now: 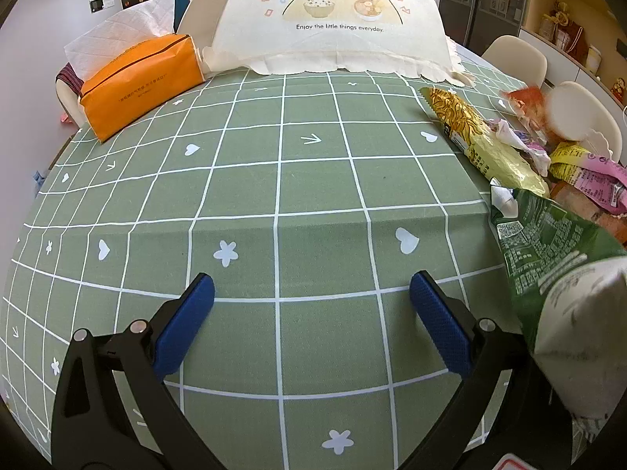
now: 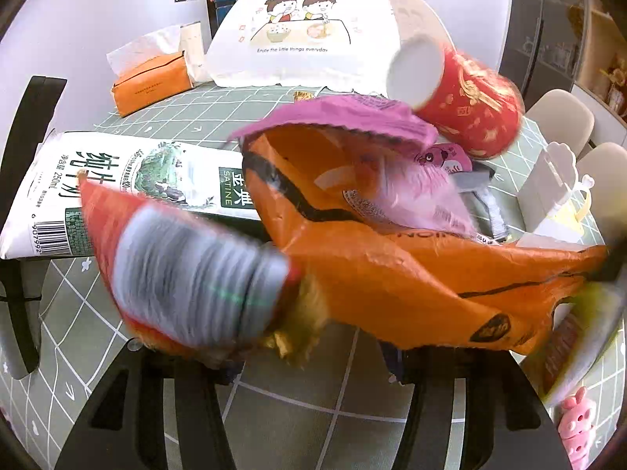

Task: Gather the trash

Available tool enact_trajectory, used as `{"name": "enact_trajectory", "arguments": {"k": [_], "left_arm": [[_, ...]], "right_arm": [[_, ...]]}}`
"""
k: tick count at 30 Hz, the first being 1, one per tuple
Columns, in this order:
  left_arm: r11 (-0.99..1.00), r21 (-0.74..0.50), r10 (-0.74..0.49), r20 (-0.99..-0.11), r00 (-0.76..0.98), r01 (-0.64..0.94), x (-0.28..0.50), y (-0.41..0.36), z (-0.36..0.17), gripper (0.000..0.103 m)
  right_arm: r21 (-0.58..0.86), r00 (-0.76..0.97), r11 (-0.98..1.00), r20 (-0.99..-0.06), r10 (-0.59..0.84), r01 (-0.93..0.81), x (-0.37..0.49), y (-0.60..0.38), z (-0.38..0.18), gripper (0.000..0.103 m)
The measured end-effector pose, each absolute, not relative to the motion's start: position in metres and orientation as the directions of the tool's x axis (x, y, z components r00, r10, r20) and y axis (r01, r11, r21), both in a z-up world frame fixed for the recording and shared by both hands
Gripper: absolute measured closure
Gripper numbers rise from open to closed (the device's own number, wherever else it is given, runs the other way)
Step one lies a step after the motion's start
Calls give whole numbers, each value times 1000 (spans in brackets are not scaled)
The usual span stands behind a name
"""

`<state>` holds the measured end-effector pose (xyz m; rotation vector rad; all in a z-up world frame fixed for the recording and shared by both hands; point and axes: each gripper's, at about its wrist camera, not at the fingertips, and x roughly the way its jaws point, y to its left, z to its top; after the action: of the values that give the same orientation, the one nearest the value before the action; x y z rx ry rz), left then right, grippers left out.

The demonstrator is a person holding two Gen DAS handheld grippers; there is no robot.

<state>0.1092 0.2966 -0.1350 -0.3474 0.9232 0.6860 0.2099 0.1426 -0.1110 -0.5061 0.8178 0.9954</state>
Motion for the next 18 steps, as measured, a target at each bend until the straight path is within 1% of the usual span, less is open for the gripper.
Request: {"name": "enact_trajectory", "arguments": {"k": [18], "left_arm": [[739,10,390,-822,415,-674,109,297,-136,8]], "right_arm": [[-16,296,467,-793,533,-884,209,141,-112,51]]}}
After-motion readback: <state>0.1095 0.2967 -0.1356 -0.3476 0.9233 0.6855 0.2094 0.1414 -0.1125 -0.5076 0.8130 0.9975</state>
